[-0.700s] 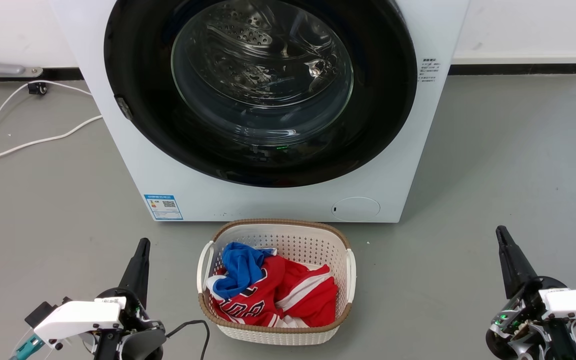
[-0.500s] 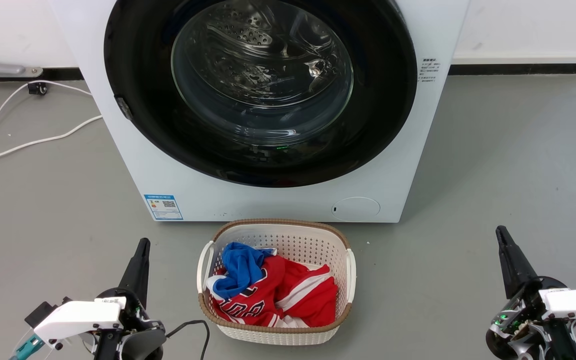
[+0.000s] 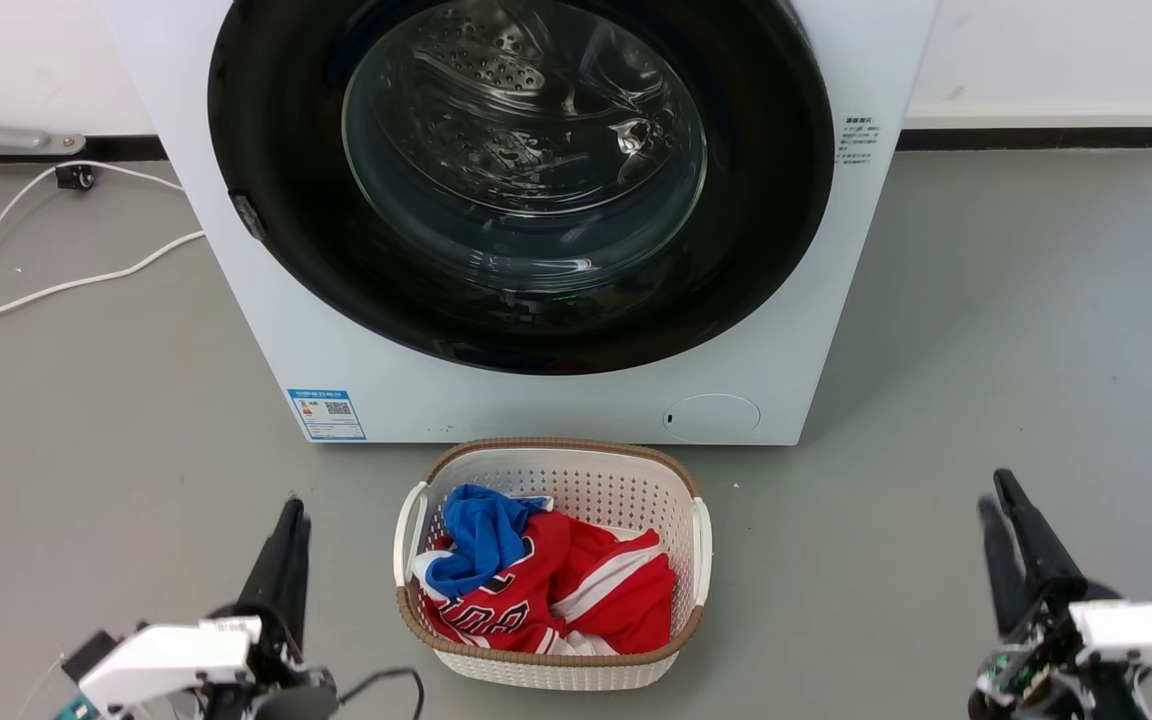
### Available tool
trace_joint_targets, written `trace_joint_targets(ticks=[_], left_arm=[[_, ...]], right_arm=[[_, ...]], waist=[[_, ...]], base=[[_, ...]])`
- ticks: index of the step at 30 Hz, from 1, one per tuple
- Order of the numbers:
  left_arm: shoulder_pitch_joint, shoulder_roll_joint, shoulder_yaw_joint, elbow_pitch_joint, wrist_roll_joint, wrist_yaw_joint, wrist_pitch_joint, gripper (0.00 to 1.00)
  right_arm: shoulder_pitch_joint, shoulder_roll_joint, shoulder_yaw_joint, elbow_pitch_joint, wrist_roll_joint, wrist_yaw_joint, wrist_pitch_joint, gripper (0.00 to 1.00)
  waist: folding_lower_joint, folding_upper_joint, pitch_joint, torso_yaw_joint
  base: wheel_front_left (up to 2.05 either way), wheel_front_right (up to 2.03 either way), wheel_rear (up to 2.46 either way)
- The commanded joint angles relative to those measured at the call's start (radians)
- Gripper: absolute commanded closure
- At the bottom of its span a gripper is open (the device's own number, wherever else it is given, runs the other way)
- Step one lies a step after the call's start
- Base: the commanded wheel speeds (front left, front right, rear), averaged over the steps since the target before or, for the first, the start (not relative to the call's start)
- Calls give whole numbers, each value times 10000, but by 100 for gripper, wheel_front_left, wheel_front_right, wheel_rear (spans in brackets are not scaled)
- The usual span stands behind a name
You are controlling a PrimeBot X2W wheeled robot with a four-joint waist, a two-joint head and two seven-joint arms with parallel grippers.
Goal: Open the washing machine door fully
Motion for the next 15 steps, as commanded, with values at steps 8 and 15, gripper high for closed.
trace_joint_targets(ticks=[8, 15], left_arm=[[109, -2, -70, -206, 502, 0, -360, 0], [131, -1, -118, -592, 1924, 121, -698, 0]], right_arm=[[162, 9, -148, -117, -690, 1, -352, 0], [265, 14, -248, -609, -2204, 2, -684, 0]], waist=[[0, -1, 3, 0], [0, -1, 7, 6]], base=[[0, 0, 0], [0, 0, 0]])
